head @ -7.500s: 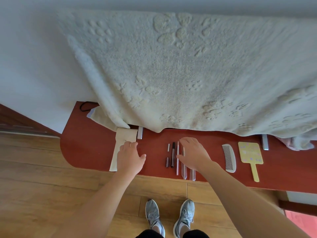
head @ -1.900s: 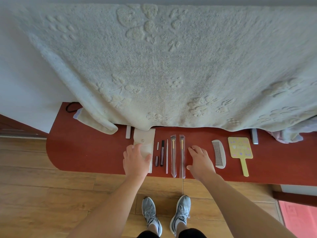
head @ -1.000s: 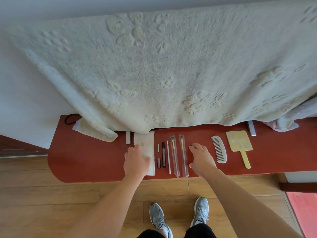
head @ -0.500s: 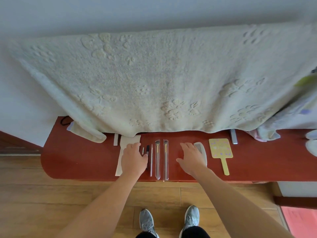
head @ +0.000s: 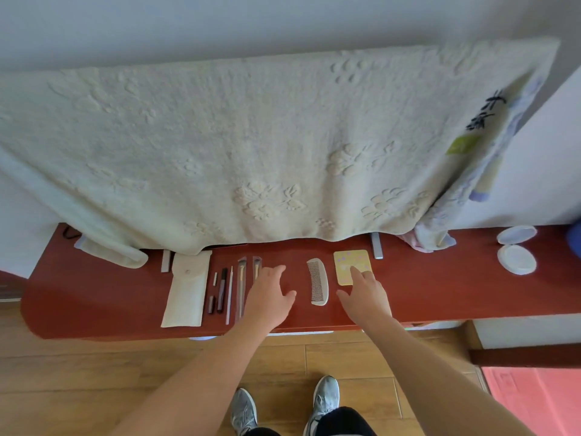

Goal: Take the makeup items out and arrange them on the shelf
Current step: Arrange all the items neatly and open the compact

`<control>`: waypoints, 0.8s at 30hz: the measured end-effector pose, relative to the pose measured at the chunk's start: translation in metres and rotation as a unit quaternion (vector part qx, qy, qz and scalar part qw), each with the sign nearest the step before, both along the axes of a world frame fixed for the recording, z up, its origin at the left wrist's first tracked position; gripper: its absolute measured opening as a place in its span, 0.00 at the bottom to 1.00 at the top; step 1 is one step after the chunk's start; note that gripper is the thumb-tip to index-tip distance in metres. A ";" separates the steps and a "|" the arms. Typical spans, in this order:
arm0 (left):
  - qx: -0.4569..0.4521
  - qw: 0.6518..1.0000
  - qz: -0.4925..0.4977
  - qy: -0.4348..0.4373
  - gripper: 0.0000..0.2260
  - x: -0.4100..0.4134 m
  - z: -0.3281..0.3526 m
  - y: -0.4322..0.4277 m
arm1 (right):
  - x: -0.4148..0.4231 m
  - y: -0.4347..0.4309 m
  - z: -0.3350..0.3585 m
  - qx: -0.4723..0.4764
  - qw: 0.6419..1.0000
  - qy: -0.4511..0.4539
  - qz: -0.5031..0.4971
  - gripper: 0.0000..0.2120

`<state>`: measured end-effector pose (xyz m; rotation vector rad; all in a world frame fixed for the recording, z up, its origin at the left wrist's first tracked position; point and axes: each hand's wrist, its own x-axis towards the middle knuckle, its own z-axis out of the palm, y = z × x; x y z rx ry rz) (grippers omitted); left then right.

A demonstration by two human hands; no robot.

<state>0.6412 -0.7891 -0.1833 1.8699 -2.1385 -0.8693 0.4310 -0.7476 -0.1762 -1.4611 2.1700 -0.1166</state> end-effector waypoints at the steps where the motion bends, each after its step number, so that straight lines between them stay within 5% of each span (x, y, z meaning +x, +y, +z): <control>1: 0.009 1.000 -0.007 -0.002 0.28 -0.008 -0.001 0.001 | -0.005 0.002 -0.002 0.004 1.000 -0.002 -0.006 0.27; 24: 0.059 0.994 -0.006 -0.096 0.35 -0.096 -0.030 0.006 | -0.042 0.004 -0.038 0.017 0.998 -0.051 -0.018 0.27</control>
